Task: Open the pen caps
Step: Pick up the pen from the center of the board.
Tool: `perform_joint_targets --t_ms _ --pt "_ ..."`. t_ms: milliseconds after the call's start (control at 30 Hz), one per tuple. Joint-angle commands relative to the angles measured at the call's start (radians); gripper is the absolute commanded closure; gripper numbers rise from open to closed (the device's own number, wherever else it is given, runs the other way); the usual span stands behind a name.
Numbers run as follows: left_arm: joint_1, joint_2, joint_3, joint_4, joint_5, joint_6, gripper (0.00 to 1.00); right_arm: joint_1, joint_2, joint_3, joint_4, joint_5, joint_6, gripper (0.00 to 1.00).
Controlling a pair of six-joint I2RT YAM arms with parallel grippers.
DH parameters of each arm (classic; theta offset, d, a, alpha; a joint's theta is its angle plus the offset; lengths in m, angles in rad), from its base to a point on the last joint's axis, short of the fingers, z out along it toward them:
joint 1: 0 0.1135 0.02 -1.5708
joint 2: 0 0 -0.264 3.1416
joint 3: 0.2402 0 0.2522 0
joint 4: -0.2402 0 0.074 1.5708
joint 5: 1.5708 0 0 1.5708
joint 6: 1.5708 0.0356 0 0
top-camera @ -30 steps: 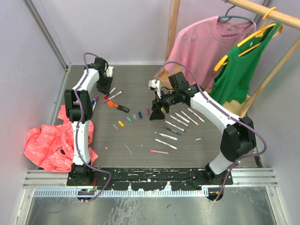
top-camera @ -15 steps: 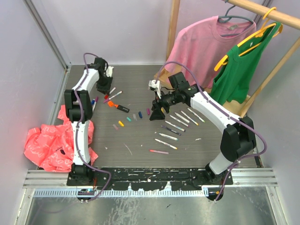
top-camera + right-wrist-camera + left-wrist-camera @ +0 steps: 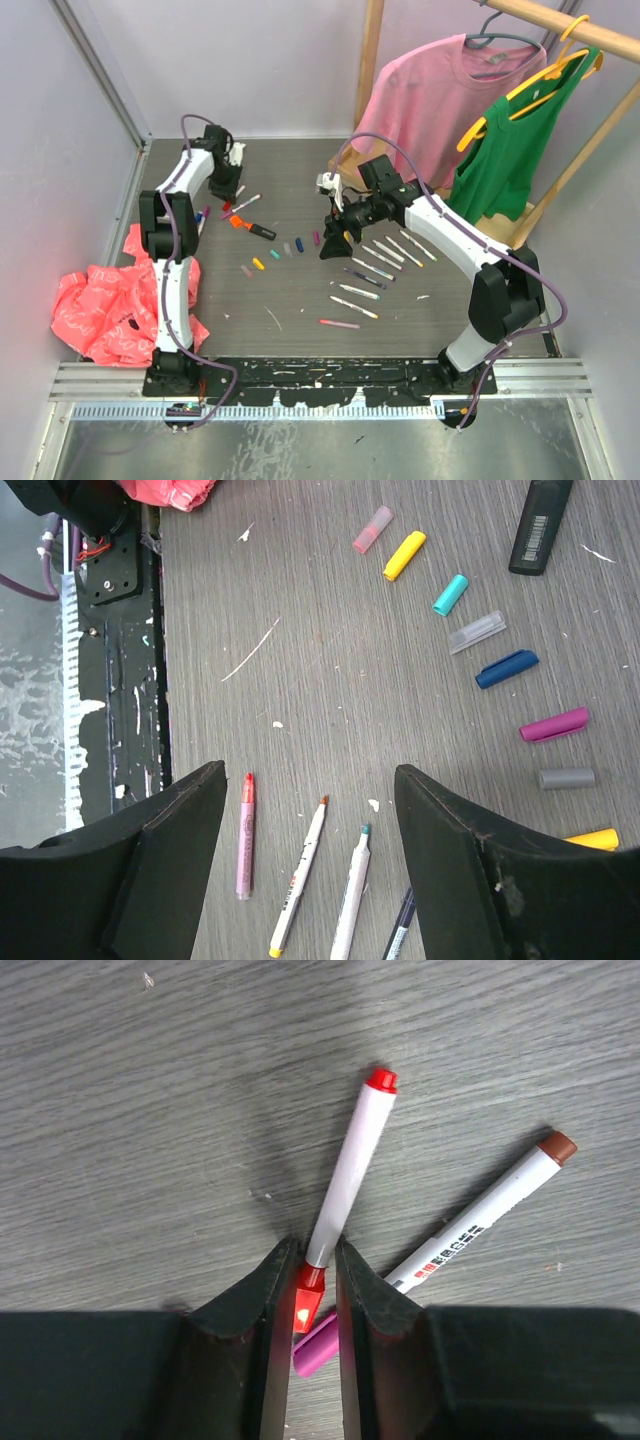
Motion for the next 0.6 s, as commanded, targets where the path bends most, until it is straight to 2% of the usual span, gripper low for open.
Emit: perform_joint_targets --t_ms 0,133,200,400,567 --pt "-0.008 -0.021 -0.017 0.035 -0.047 0.001 0.8 0.003 -0.01 0.027 0.007 -0.031 -0.011 0.27" --pt "-0.009 -0.026 -0.025 0.046 -0.095 -0.005 0.96 0.003 -0.011 0.027 0.007 -0.031 -0.012 0.27" --pt "-0.008 -0.047 -0.047 0.079 -0.117 -0.006 1.0 0.003 -0.011 0.027 0.007 -0.032 -0.013 0.27" --pt "-0.008 -0.152 -0.126 0.193 -0.199 0.001 1.0 0.004 -0.018 0.027 0.005 -0.041 -0.015 0.27" --pt "-0.023 -0.3 -0.186 0.264 -0.21 -0.009 1.0 0.003 -0.037 0.019 0.003 -0.071 -0.034 0.27"
